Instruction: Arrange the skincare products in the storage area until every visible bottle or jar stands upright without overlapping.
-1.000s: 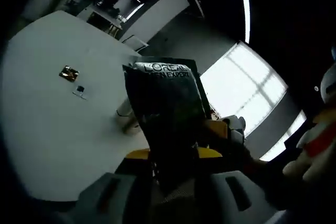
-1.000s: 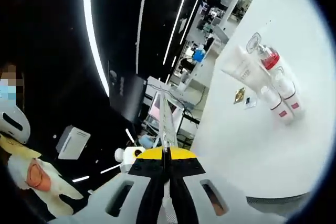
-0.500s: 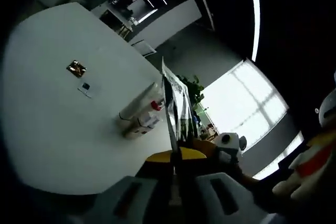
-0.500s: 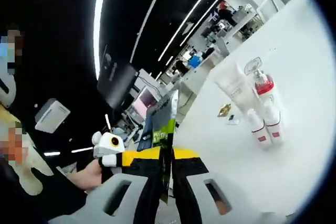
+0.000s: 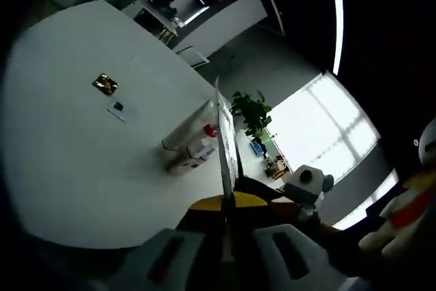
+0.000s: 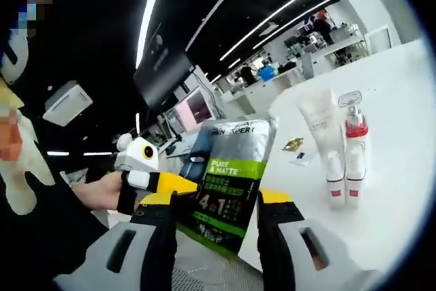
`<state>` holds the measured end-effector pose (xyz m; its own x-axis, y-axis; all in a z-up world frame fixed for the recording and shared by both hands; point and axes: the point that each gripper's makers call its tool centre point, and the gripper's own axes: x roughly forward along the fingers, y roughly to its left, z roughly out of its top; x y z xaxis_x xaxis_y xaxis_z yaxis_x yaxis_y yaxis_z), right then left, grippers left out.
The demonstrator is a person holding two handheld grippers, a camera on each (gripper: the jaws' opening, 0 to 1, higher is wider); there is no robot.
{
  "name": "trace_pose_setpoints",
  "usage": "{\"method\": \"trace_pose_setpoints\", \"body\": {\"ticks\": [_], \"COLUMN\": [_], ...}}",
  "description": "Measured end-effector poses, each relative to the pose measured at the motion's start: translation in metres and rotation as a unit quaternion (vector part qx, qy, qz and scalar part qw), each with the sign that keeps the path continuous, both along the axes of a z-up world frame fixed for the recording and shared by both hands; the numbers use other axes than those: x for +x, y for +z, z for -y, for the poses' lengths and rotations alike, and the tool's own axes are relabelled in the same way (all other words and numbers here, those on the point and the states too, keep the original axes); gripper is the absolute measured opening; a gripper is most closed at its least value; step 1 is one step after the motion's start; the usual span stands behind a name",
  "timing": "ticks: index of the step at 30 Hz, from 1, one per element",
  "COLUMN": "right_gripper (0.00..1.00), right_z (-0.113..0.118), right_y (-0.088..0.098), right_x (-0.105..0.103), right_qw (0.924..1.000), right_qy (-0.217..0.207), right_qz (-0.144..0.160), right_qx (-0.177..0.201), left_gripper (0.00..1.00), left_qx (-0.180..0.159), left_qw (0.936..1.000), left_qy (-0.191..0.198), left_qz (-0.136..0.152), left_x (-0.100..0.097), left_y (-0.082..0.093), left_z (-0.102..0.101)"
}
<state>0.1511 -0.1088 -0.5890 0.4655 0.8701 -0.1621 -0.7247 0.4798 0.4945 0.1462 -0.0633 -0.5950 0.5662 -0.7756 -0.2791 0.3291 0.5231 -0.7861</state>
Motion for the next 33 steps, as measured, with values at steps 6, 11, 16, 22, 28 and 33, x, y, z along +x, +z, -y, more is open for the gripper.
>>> {"method": "trace_pose_setpoints", "body": {"ticks": [6, 11, 16, 22, 28, 33], "right_gripper": [0.69, 0.82, 0.93, 0.99, 1.00, 1.00], "right_z": [-0.001, 0.002, 0.010, 0.019, 0.026, 0.030], "right_y": [-0.007, -0.013, -0.018, -0.026, -0.031, -0.038], "right_x": [-0.001, 0.001, 0.005, 0.007, 0.009, 0.010], "right_qw": [0.9998, 0.9992, 0.9987, 0.9977, 0.9968, 0.9949], "right_qy": [0.003, -0.002, -0.014, -0.023, -0.029, -0.022], "right_qz": [0.003, 0.006, 0.004, -0.001, -0.006, -0.001], "right_qx": [-0.021, -0.040, -0.050, -0.064, -0.074, -0.099], "left_gripper": [0.04, 0.04, 0.04, 0.04, 0.04, 0.04], "left_qx": [0.009, 0.012, 0.018, 0.022, 0.026, 0.031], "left_qw": [0.9999, 0.9998, 0.9996, 0.9993, 0.9990, 0.9984], "left_qy": [0.000, 0.003, 0.004, 0.004, 0.002, 0.003], "left_qz": [-0.006, -0.014, -0.021, -0.030, -0.036, -0.046], "left_x": [-0.002, -0.003, -0.001, 0.002, 0.003, 0.006], "left_y": [-0.006, -0.010, -0.013, -0.017, -0.021, -0.027], "left_z": [-0.002, -0.004, -0.005, -0.005, -0.004, -0.006]}}
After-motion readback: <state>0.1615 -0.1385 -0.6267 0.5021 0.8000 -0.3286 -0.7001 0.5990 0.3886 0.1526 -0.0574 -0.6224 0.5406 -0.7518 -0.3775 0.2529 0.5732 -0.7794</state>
